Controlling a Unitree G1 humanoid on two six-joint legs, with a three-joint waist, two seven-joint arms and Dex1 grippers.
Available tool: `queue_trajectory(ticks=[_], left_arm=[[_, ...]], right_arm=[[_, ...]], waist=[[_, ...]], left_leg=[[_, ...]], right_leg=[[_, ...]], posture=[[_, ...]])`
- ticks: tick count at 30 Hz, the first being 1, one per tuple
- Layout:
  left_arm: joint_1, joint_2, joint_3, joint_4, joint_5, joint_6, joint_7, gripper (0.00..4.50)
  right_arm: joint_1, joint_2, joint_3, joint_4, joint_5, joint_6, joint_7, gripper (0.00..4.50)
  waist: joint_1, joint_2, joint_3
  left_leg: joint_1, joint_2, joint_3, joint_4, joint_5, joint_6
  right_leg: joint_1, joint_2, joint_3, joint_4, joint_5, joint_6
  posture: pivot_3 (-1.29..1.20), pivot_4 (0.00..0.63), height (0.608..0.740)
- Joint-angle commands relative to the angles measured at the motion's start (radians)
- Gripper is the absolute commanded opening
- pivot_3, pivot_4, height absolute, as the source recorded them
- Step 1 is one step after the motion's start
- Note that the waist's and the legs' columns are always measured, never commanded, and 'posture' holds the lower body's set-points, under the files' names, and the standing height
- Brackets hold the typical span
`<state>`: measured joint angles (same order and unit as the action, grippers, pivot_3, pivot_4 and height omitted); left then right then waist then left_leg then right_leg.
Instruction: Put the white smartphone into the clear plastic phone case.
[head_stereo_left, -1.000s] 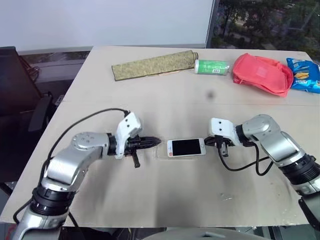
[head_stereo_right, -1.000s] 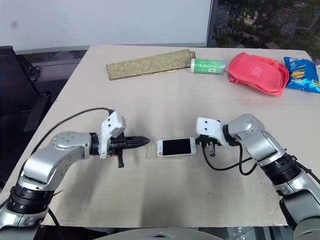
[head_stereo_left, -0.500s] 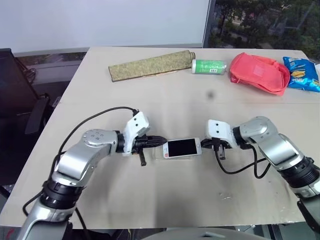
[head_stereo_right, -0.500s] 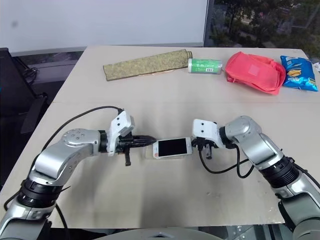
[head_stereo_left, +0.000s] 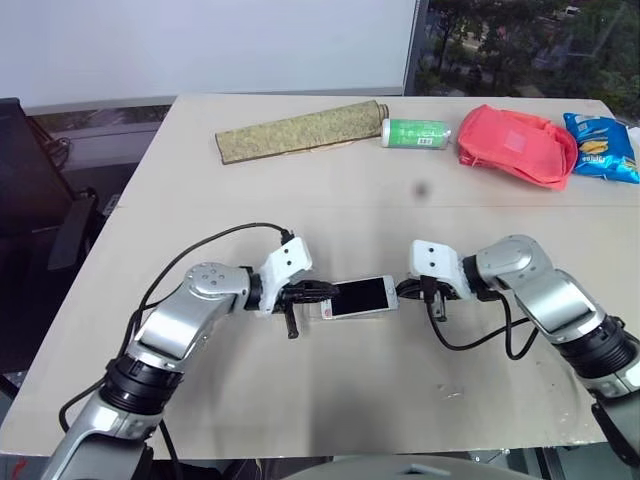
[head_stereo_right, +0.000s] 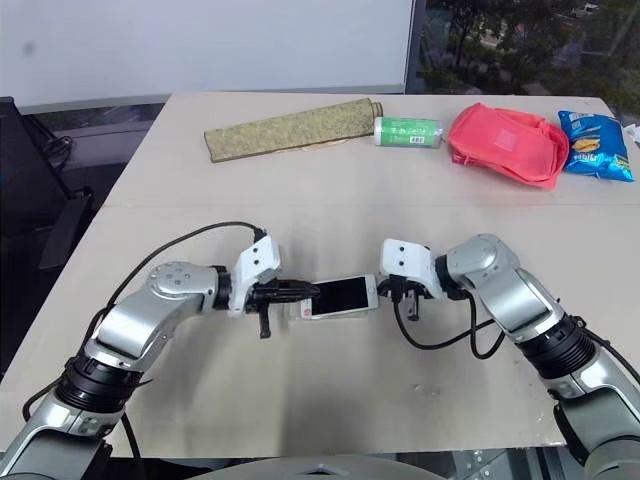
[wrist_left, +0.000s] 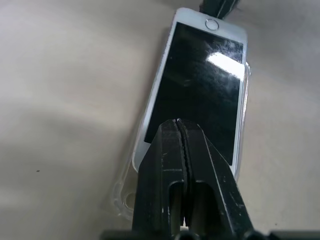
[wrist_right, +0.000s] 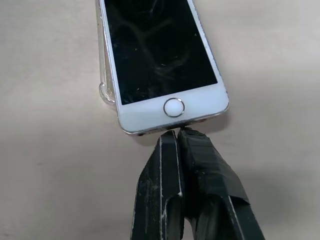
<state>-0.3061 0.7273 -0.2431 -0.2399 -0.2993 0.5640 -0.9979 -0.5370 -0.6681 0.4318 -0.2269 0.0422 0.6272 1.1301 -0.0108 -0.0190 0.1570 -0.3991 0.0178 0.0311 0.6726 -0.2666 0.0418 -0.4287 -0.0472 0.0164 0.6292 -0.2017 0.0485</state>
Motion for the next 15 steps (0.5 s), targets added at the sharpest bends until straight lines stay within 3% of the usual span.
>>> queue_trajectory(ticks=[1,7,15], left_arm=[[0.034,0.013,-0.038,0.039,0.043,-0.011,-0.009,0.0],[0.057,0.009,-0.049,0.068,0.06,-0.038,-0.011,0.0],[0.049,-0.02,-0.067,0.111,0.076,-0.063,-0.014,0.0]], right_arm=[[-0.036,-0.006,-0.039,0.012,-0.016,-0.012,-0.04,0.05],[-0.057,0.05,-0.045,0.049,-0.03,-0.029,-0.12,0.05],[-0.003,0.055,-0.006,-0.051,0.018,0.021,-0.072,0.05]], waist=[[0.0,0.0,0.0],[-0.001,0.0,-0.001],[0.001,0.001,-0.002]], left_leg=[[0.0,0.0,0.0,0.0,0.0,0.0],[0.002,0.0,0.001,0.001,0.0,0.0],[0.003,0.001,0.001,0.002,0.0,0.0]], right_leg=[[0.0,0.0,0.0,0.0,0.0,0.0],[0.0,0.0,0.001,0.003,0.0,0.0],[0.001,0.0,0.001,0.006,0.0,0.0]], posture=[[0.0,0.15,0.74],[0.0,0.15,0.74],[0.0,0.15,0.74]])
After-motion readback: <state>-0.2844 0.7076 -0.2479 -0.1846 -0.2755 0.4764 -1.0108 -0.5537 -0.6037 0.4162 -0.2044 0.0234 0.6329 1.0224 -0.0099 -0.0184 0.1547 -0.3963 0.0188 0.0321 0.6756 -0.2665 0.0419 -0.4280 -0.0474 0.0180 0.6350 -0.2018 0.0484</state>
